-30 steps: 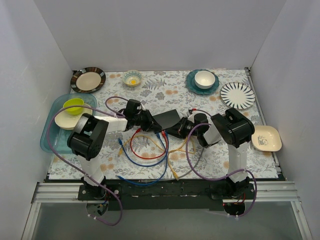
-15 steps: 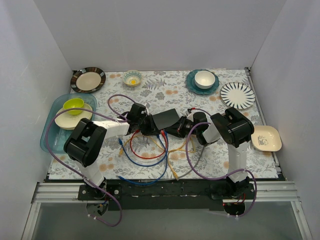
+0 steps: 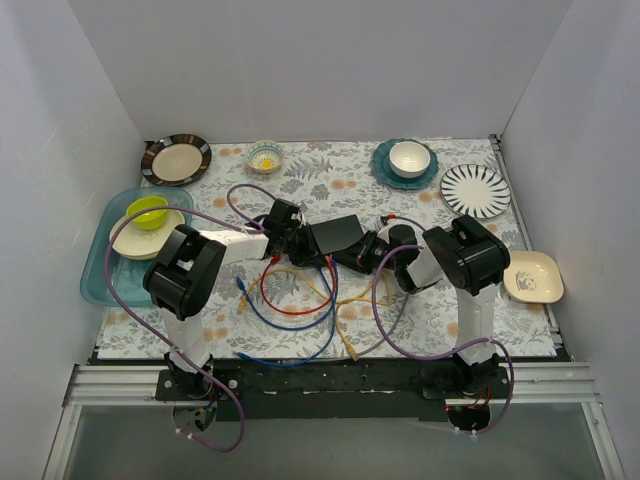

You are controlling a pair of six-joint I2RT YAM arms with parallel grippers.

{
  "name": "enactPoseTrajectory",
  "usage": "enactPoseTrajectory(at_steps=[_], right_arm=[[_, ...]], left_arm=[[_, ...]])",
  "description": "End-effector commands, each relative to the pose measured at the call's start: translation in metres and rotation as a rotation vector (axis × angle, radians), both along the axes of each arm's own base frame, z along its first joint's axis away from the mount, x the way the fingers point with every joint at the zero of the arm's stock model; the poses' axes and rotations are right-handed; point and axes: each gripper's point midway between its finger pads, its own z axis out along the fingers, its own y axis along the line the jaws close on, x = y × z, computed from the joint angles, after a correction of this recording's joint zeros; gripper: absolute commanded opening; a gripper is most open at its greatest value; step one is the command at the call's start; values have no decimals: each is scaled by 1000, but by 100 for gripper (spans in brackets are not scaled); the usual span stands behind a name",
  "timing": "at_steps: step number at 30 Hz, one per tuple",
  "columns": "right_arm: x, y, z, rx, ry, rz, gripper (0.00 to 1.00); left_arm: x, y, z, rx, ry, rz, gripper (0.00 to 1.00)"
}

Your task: Pull the plug from the switch port

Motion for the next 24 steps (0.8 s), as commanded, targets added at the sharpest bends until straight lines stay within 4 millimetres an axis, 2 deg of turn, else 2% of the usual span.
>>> enactPoseTrajectory(at_steps=[1, 10, 14, 15, 17, 18, 20, 21, 22, 23, 24], right_arm=[[-61, -10, -44, -101, 177, 120, 1], [-77, -14, -52, -126, 205, 176, 1], [-78, -29, -48, -171, 168, 144, 1], [-82, -36, -44, -209, 176, 141, 1], [-77, -54, -48, -331, 105, 136, 1], [-81, -63, -43, -396, 112, 143, 1], [-74, -82, -43, -538, 28, 149, 1], [-81, -92, -36, -595, 33, 163, 1], [-71, -101, -32, -673, -29, 160, 1], [-70, -109, -28, -718, -40, 158, 1], [-75, -125, -27, -808, -41, 171, 1]], left_arm=[[22, 19, -24, 80, -4, 112, 7], [29, 23, -25, 70, 7, 151, 7], [34, 28, -21, 76, -3, 169, 7], [35, 28, -20, 75, -4, 171, 7], [37, 32, -18, 77, -4, 183, 7], [38, 33, -15, 72, -9, 187, 8], [41, 38, -11, 74, -18, 202, 10], [43, 40, -5, 71, -32, 207, 11], [44, 42, -3, 69, -38, 217, 14], [44, 44, -1, 69, -45, 220, 16], [46, 44, 5, 60, -61, 222, 19]])
